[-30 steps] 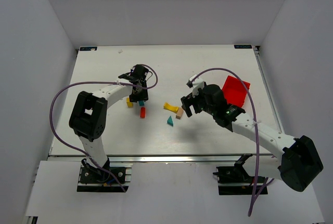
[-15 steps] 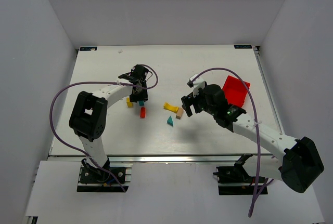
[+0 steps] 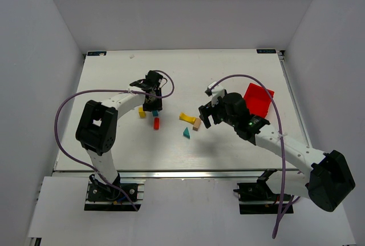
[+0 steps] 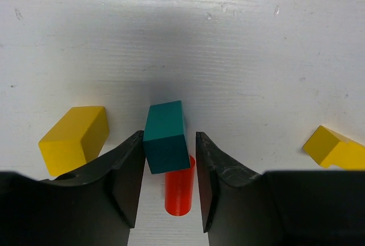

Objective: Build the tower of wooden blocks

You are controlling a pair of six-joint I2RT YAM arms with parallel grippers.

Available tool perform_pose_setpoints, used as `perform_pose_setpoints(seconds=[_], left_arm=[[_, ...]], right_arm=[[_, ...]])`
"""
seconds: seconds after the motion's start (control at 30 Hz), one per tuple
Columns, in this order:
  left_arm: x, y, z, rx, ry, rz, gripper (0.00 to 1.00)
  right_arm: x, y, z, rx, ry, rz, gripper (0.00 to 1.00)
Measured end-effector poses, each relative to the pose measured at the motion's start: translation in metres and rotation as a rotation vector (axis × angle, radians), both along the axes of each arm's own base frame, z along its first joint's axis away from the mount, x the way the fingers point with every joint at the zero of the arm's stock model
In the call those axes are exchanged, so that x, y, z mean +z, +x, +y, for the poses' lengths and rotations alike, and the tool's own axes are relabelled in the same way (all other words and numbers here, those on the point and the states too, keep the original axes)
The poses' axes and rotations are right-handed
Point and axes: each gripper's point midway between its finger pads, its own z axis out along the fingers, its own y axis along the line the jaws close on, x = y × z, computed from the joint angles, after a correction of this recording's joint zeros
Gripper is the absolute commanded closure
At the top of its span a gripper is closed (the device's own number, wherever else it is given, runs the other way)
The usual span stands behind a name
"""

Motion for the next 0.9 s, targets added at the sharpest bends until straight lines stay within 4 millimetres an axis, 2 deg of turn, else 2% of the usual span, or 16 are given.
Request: perform_pose_setpoints(seconds=[0.9], left_arm=[[0.0074,0.0074,-0.0018,-0.019,0.003,-0.025,0.50]], right_arm=[[-0.0002,-0.0001,0.0000,0.001,-0.001,0.000,0.11]])
